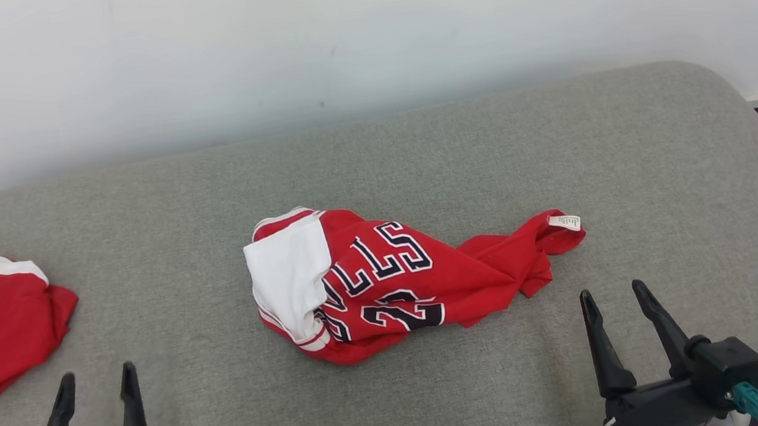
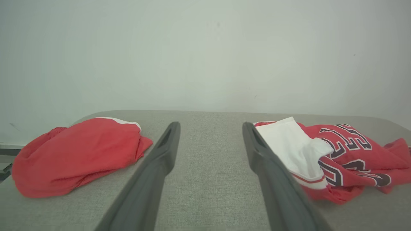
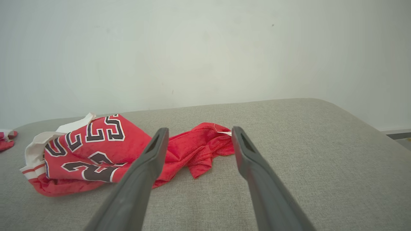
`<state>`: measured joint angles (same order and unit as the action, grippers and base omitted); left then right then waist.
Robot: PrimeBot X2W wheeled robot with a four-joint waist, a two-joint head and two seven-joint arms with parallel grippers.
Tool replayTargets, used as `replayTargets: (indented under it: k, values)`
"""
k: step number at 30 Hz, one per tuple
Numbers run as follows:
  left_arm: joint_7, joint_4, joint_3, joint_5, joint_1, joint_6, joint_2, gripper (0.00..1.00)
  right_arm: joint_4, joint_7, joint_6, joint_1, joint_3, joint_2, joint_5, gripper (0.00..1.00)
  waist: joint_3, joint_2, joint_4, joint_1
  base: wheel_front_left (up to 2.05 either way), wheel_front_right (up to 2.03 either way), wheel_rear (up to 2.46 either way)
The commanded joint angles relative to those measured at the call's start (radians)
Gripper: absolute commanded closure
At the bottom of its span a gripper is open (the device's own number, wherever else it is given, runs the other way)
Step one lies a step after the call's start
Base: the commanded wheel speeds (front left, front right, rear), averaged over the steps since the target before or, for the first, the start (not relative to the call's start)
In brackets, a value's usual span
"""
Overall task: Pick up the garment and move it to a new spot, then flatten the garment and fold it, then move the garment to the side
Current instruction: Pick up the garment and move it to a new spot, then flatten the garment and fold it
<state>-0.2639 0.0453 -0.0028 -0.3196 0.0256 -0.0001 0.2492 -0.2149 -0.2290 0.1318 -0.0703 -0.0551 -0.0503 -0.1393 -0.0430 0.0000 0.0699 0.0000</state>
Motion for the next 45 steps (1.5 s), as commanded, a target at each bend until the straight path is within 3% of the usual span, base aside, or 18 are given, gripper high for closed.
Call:
replayTargets:
  k: [1,14,28,34,40,45]
  values:
    - [-0.001,0.001,0.007,0.006,0.014,-0.003,-0.002,0.0,0.001,0.001,-0.002,0.016,0.0,0.0,-0.004,0.0,0.006,0.0,-0.006,0.0,0.0,0.0,0.0]
    - [-0.001,0.038,0.089,0.068,0.054,-0.07,-0.087,0.0,0.014,0.015,-0.002,0.046,-0.017,0.0,-0.019,0.0,0.033,0.0,-0.03,0.0,0.0,0.0,0.0]
    - [-0.001,0.065,0.123,0.113,0.021,-0.107,-0.12,0.0,0.017,0.018,-0.002,0.05,-0.018,0.0,-0.02,0.0,0.03,0.0,-0.023,0.0,0.0,0.0,0.0]
    - [-0.001,0.087,0.095,0.11,-0.072,-0.122,-0.089,0.0,0.014,0.013,-0.002,0.025,-0.024,0.0,-0.021,0.0,0.005,0.0,-0.012,0.0,0.0,0.0,0.0]
    - [0.013,0.13,0.029,0.07,-0.262,-0.131,-0.006,0.0,0.01,0.003,-0.002,-0.003,-0.032,0.0,-0.033,0.0,-0.042,0.0,0.028,0.0,0.0,0.0,0.0]
    - [0.087,0.161,-0.1,-0.029,-0.449,-0.129,0.089,0.0,-0.001,-0.01,-0.002,-0.033,-0.031,0.0,-0.043,0.0,-0.095,0.0,0.072,0.0,0.0,0.0,0.0]
